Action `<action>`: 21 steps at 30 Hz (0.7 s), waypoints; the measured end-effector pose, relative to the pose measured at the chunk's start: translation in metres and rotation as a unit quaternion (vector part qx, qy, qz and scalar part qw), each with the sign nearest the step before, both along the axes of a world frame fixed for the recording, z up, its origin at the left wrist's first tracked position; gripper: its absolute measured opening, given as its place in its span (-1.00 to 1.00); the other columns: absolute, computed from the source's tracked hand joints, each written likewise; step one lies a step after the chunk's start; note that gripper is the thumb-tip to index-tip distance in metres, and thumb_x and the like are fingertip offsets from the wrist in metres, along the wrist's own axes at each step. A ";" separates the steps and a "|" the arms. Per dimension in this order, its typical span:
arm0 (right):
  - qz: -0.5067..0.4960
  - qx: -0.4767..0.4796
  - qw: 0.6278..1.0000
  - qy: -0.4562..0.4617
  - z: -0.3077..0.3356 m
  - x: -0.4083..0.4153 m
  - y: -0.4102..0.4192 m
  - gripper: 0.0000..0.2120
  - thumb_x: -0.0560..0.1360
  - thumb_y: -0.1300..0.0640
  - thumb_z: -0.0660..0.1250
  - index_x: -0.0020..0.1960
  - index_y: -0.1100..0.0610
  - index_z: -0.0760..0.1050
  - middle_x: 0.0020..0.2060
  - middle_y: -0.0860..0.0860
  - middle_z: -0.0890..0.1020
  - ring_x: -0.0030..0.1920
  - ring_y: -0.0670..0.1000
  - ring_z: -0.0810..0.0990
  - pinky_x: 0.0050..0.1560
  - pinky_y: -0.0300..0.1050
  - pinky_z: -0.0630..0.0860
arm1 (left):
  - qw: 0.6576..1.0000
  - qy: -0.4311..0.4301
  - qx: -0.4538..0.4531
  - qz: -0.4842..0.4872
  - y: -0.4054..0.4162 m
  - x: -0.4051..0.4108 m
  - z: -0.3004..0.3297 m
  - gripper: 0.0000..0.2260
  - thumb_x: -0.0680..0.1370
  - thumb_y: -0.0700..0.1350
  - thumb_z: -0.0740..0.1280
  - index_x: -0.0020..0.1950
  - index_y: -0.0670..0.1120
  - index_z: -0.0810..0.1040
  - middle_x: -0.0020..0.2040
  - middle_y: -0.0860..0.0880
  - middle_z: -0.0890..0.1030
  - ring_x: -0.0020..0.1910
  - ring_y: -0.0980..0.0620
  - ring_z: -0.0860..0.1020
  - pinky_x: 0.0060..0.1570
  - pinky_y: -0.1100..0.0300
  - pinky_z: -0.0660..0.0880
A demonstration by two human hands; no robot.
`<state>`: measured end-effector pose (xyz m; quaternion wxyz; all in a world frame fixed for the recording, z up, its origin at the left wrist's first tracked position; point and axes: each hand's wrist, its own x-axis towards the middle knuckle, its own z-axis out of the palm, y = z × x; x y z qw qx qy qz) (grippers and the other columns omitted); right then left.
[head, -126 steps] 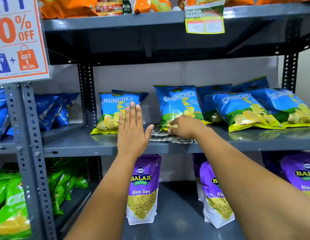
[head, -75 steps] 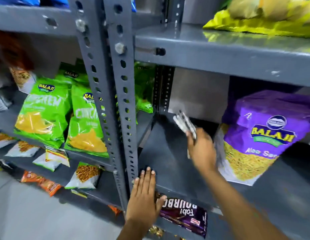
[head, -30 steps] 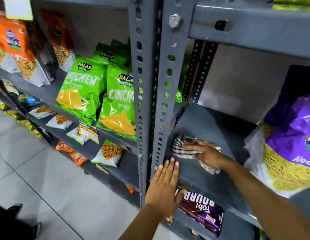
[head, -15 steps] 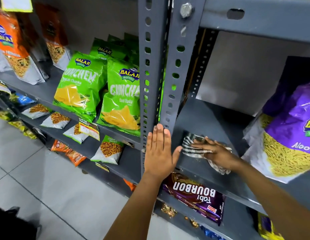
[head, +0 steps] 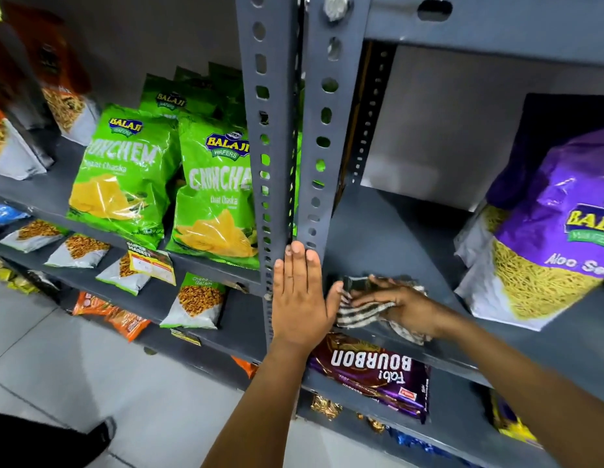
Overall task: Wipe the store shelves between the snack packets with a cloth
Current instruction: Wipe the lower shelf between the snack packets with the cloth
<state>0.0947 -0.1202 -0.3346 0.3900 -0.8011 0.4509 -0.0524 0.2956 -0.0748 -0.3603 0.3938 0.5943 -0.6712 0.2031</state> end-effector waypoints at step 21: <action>-0.037 0.209 0.977 -0.003 0.050 -0.033 0.002 -0.69 0.30 0.22 0.38 0.05 0.11 0.60 0.06 0.19 0.65 0.11 0.02 0.62 0.11 -0.24 0.54 | 0.998 -0.006 0.063 0.013 0.010 0.001 0.015 -0.41 0.60 0.14 -0.13 0.45 -0.16 -0.30 0.46 -0.30 0.06 0.47 -0.06 -0.22 0.42 0.06 -0.15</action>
